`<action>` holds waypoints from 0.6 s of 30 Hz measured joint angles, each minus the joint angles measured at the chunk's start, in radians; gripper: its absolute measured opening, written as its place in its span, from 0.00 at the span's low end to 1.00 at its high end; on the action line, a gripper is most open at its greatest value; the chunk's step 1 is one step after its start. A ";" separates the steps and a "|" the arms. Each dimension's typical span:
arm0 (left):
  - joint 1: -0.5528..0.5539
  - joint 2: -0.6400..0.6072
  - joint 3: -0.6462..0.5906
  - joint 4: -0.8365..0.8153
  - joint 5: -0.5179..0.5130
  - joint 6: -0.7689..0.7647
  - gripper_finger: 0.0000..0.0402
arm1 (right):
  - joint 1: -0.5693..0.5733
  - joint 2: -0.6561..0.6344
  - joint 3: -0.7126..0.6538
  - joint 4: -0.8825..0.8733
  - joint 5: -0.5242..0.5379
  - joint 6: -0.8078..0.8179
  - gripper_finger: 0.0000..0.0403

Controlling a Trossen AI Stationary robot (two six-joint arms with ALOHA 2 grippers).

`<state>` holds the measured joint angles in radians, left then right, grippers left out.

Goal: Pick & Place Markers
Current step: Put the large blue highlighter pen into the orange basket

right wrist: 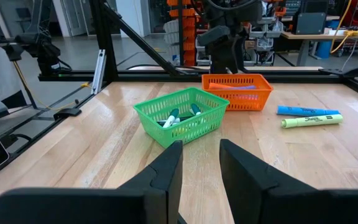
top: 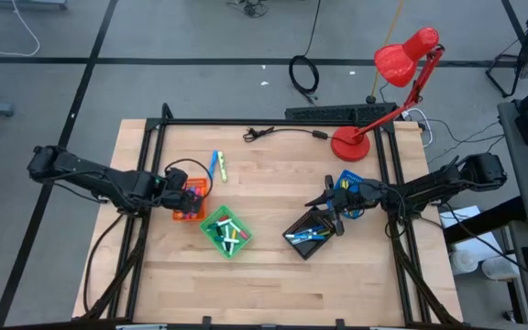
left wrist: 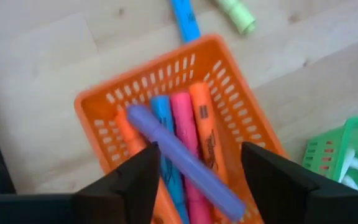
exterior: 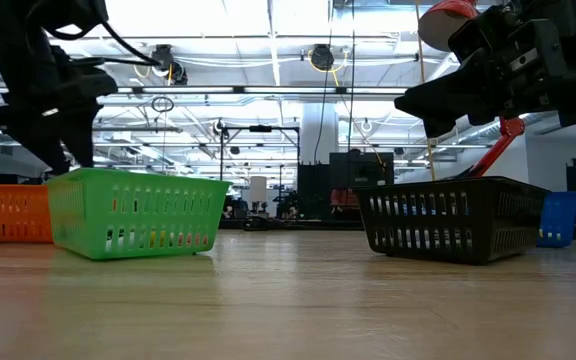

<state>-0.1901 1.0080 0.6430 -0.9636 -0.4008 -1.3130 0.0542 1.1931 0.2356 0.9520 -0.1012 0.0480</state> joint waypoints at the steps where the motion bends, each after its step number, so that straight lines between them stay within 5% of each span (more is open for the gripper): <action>1: 0.002 0.000 0.000 0.010 -0.020 0.007 0.58 | 0.000 0.000 0.000 0.000 0.000 0.000 0.23; 9: 0.151 -0.002 0.037 0.210 -0.074 0.274 0.63 | 0.000 0.000 0.000 0.000 0.000 0.000 0.23; 18: 0.443 0.078 0.068 0.392 0.072 0.584 0.64 | 0.000 0.000 0.000 0.000 0.000 0.000 0.23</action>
<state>0.2532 1.0857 0.7105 -0.5712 -0.3288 -0.7293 0.0542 1.1931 0.2356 0.9520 -0.1011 0.0479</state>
